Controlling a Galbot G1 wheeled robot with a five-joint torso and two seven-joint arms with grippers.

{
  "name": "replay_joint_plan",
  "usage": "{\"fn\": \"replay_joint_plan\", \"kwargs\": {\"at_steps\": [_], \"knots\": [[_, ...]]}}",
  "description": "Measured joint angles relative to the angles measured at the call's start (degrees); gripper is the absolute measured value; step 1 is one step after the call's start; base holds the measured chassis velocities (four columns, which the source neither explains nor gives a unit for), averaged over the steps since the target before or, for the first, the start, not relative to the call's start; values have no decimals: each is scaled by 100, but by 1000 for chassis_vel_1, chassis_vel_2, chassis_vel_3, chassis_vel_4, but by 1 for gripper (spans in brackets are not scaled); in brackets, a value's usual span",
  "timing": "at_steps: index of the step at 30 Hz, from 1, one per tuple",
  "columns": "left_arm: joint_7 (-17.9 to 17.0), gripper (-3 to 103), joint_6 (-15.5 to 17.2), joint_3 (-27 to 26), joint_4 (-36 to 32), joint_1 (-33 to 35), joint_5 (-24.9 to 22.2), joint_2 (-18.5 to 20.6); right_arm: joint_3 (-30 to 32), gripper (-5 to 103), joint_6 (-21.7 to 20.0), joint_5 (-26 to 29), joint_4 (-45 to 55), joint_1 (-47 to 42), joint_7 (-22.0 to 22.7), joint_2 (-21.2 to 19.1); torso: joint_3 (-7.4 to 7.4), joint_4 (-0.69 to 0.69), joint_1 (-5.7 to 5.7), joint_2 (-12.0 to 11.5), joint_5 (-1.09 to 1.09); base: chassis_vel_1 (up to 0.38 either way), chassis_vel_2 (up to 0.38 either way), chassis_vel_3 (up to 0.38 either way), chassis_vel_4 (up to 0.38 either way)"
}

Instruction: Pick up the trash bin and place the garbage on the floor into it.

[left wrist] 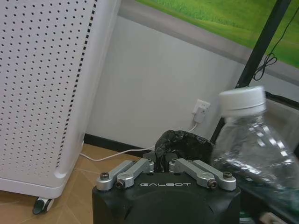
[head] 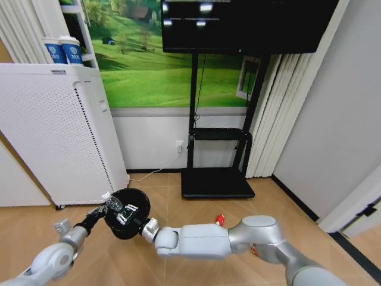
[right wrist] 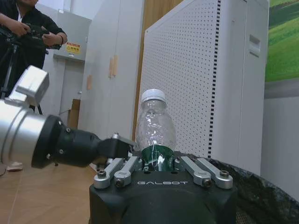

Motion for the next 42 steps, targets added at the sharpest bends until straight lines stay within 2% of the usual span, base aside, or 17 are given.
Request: {"fn": "replay_joint_plan", "kwargs": {"at_steps": [4,10,13,17,18,19,21,22,24,26,30,33,36,37,38,40,42], "knots": [[33,8,-20,-26,-84,42,37,-29,-29,25,-113,-27,-164,-40,228,66,0,-1,0,0,1,0,0,0,0],[38,8,-69,-34,-97,78,141,-106,44,50,-241,27,-181,-34,433,-34,0,-1,0,0,1,0,0,0,0],[26,8,-93,-35,-74,76,162,-120,64,55,-262,54,-142,-25,458,-75,0,-1,0,0,1,0,0,0,0],[28,8,-113,-76,-30,90,170,-137,129,78,-293,62,2,-11,559,-186,0,-1,0,0,1,0,0,0,0],[28,8,-113,-76,-30,90,170,-137,129,78,-293,62,2,-11,559,-186,0,-1,0,0,1,0,0,0,0],[28,8,-113,-85,-14,90,167,-142,144,83,-307,61,64,-4,599,-213,0,-1,0,0,2,0,0,0,0],[28,8,-115,-91,-5,92,165,-146,156,83,-311,54,96,1,616,-232,0,-1,0,0,2,0,0,0,0],[28,8,-115,-95,0,94,164,-149,163,88,-311,50,106,2,620,-241,0,-1,0,0,2,0,0,0,0],[29,8,-115,-98,3,96,164,-151,166,88,-310,49,109,3,621,-244,0,-1,0,0,2,0,0,0,0],[30,8,-117,-112,18,107,164,-162,190,99,-309,44,136,3,627,-269,0,-1,0,0,1,0,0,0,0],[32,8,-120,-123,31,117,167,-172,201,99,-307,44,146,3,627,-278,0,-1,0,0,2,0,0,0,0],[56,8,-168,-233,135,271,238,-275,324,100,-235,98,261,-25,575,-458,0,-1,0,0,2,0,0,0,0],[119,8,-238,-283,255,471,410,-422,380,100,-169,93,328,-80,533,-707,0,-1,0,0,-1,0,0,0,0],[180,8,-323,-381,264,659,531,-598,490,100,-137,41,292,-204,510,-903,-2,-1,-1,2,10,-51,-40,-1,41],[218,8,-317,-397,238,816,607,-721,539,100,-139,29,262,-277,516,-987,1,-3,0,1,-2,-51,-35,42,41],[237,8,-323,-426,119,956,702,-829,584,100,-130,4,258,-315,519,-1028,-1,-1,0,2,5,-51,-61,60,48],[238,8,-344,-439,59,1006,734,-860,586,100,-120,1,256,-319,519,-1036,0,0,0,2,3,-89,-86,79,95]]}}
